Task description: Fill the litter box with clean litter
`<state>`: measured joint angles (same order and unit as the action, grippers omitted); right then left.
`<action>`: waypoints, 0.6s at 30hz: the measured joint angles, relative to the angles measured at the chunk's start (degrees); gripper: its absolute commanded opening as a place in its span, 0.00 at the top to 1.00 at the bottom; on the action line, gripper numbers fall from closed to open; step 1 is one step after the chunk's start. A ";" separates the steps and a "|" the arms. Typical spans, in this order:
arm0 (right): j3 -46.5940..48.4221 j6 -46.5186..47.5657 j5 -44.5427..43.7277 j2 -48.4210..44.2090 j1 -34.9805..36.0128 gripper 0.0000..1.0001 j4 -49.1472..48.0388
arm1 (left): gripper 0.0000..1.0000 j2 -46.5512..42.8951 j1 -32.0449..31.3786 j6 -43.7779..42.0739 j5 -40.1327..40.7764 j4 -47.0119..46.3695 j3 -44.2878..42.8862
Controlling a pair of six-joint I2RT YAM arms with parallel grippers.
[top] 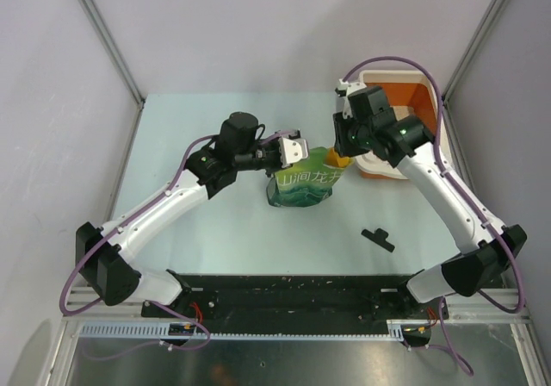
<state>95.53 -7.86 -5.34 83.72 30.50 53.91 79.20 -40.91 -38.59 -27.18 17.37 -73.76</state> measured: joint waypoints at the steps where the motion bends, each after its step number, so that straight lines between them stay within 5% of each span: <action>1: -0.79 -0.50 -1.18 0.00 0.63 1.00 -0.39 | 1.00 0.00 0.00 0.17 0.00 0.00 0.00; 18: -12.41 -8.72 -0.07 4.20 0.83 1.00 -10.45 | 1.00 0.31 0.00 1.62 -1.49 0.46 -0.74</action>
<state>83.11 -16.58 -5.41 87.92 31.33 43.46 79.50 -40.91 -36.97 -28.67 17.82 -74.50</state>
